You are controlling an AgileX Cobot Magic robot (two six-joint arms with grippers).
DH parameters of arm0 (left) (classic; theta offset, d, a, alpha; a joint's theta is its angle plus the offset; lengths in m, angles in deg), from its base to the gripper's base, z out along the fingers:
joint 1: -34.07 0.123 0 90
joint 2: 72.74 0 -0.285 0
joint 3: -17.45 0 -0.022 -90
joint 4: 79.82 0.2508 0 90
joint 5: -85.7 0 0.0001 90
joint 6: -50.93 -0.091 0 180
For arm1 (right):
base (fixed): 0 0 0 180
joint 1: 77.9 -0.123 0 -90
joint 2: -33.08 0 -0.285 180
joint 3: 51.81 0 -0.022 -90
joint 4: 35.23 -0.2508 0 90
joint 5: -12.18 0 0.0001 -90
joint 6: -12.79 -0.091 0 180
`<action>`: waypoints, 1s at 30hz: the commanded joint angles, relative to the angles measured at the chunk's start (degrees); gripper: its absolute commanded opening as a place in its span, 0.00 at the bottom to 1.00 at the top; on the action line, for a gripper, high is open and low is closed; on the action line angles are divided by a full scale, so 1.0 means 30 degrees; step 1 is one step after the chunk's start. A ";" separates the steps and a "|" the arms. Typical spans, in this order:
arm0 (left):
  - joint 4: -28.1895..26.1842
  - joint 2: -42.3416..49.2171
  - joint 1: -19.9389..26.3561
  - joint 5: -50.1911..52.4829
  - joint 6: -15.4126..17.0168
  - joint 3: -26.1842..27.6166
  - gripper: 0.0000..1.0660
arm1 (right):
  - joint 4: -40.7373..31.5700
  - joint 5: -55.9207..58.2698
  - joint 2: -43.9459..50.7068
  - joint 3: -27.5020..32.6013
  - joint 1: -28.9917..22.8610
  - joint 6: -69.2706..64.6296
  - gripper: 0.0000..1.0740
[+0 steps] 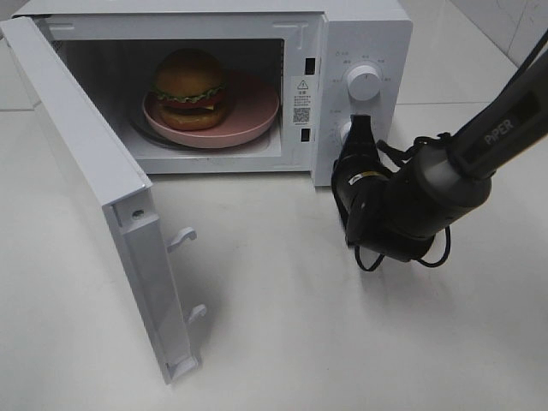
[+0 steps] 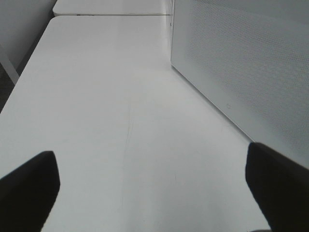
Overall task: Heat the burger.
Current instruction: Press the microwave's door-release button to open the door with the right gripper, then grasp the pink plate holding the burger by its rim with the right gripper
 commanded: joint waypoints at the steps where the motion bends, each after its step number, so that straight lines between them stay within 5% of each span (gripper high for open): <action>1: -0.0038 0.0153 0.0038 0.0210 0.0019 0.0000 0.92 | 0.1394 -0.0038 0.1089 0.0306 0.0057 0.0668 0.00; 17: -0.0038 0.0153 0.0038 0.0210 0.0019 0.0000 0.92 | 0.2082 0.3973 0.4106 0.3591 0.0057 0.4202 0.00; 30: -0.0038 0.0153 0.0038 0.0210 0.0019 0.0000 0.92 | 0.7162 1.3178 0.8843 0.4794 0.0095 1.2796 0.00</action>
